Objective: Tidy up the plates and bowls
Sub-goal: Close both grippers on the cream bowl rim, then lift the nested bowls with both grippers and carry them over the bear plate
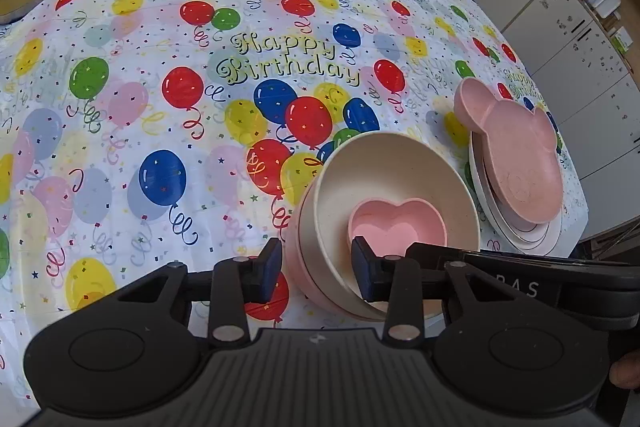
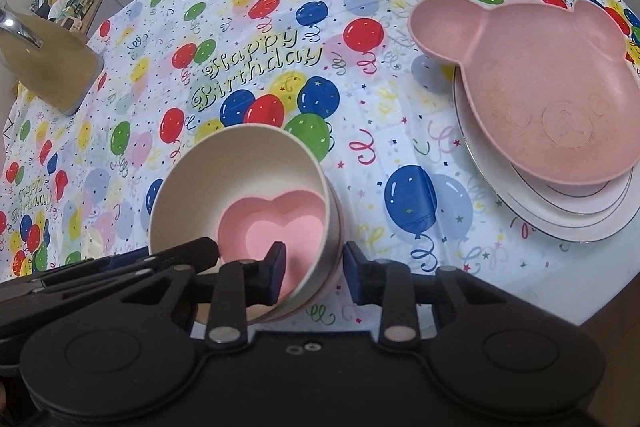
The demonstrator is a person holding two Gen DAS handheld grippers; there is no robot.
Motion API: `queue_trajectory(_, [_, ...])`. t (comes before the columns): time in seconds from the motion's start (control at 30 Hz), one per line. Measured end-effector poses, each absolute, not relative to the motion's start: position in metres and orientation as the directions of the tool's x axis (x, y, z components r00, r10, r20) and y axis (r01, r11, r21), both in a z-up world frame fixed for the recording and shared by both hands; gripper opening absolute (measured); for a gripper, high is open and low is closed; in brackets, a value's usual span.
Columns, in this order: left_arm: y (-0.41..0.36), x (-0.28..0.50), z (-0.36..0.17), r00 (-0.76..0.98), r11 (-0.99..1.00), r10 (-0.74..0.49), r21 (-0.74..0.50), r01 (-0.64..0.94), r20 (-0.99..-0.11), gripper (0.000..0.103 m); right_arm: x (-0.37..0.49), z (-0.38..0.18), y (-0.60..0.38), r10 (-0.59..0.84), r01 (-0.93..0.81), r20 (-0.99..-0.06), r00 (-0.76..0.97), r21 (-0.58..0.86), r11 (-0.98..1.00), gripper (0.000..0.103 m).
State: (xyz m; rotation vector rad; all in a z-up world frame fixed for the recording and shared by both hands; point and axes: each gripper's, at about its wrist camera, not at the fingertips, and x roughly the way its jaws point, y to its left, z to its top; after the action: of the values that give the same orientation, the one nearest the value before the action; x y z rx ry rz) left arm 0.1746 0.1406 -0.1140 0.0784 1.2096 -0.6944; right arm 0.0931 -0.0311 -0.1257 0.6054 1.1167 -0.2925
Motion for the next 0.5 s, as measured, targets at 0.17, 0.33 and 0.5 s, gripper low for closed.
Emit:
queue_trajectory(0.17, [0.1423, 0.1759, -0.1143, 0.159, 0.785, -0.464, -0.321, 0.53, -0.871, 0.03, 0.092, -0.1252, -0.0303, 0.064, 0.507, -0.904, 0.422, 0.294, 0.81, 0.025])
queue_trajectory(0.33, [0.1431, 0.1742, -0.1142, 0.158, 0.781, -0.467, -0.321, 0.536, -0.87, 0.026, 0.0912, -0.1239, -0.028, 0.049, 0.507, -0.906, 0.42, 0.279, 0.815, 0.023])
queue_trajectory(0.5, [0.1457, 0.1727, -0.1139, 0.154, 0.78, -0.467, -0.324, 0.536, -0.871, 0.025, 0.0903, -0.1205, -0.0242, 0.03, 0.501, -0.909, 0.415, 0.256, 0.827, 0.021])
